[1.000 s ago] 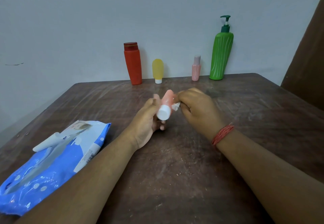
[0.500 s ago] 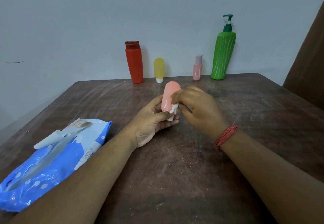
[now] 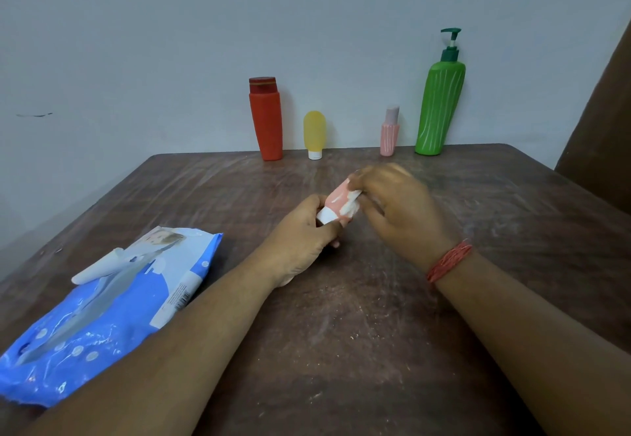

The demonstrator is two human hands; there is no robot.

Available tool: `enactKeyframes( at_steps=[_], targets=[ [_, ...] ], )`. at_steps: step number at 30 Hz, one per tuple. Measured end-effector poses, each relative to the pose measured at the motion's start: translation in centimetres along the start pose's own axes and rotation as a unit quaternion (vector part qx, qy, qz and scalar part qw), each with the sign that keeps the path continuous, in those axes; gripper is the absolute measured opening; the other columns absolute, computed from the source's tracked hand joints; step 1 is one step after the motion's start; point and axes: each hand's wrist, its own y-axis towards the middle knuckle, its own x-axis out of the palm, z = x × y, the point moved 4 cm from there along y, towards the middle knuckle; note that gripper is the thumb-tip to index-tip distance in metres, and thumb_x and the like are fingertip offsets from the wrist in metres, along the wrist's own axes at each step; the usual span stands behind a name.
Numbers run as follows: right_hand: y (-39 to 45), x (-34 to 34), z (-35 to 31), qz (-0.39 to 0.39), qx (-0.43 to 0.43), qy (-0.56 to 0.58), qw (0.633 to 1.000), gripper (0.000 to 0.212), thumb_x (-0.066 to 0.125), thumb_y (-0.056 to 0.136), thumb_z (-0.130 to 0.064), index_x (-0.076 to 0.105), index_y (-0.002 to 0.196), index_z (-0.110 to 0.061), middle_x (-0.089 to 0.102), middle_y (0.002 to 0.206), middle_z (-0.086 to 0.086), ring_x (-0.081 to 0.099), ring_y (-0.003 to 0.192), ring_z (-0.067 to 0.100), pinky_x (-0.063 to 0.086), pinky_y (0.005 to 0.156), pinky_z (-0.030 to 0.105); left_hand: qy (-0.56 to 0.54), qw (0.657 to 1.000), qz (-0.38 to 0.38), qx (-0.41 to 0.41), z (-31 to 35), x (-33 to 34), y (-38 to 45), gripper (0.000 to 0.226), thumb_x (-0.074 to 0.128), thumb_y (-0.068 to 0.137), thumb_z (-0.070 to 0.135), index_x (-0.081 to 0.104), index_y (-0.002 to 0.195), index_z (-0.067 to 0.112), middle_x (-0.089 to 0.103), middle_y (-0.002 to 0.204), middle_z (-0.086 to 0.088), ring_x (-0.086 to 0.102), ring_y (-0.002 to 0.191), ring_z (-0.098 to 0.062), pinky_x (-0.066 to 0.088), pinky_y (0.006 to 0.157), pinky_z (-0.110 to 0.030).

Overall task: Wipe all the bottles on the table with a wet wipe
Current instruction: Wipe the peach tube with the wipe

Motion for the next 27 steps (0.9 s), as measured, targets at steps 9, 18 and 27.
enactKeyframes(
  at_steps=[9,18,27],
  targets=[
    [0.2,0.8,0.7,-0.011,0.037,-0.033,0.999,0.022,0.067,0.083,0.0,0.069,0.101,-0.011,0.068,0.099,0.003,0.059,0.095,0.028,0.041,0.083,0.03,0.051,0.999,0.004,0.006,0.2,0.1,0.0,0.022,0.062,0.099,0.023,0.057,0.119,0.029,0.066,0.085,0.003,0.062,0.069,-0.007,0.05,0.074,-0.032],
    [0.3,0.1,0.7,-0.013,0.027,-0.016,0.999,0.02,0.061,0.078,0.006,0.07,0.092,-0.007,0.069,0.09,0.006,0.058,0.088,0.03,0.052,0.076,0.045,0.121,0.993,-0.012,0.015,0.6,0.4,-0.3,0.025,0.057,0.101,0.022,0.051,0.125,0.026,0.066,0.085,0.002,0.062,0.069,-0.005,0.047,0.069,-0.026],
    [0.6,0.6,0.1,-0.034,0.015,-0.018,0.999,0.019,0.06,0.076,0.008,0.068,0.086,-0.006,0.067,0.084,0.007,0.057,0.084,0.031,0.051,0.073,0.041,0.137,0.99,-0.017,0.024,0.6,0.4,-0.3,0.028,0.057,0.101,0.022,0.052,0.128,0.027,0.067,0.088,0.003,0.062,0.069,-0.002,0.047,0.068,-0.024]
  ],
)
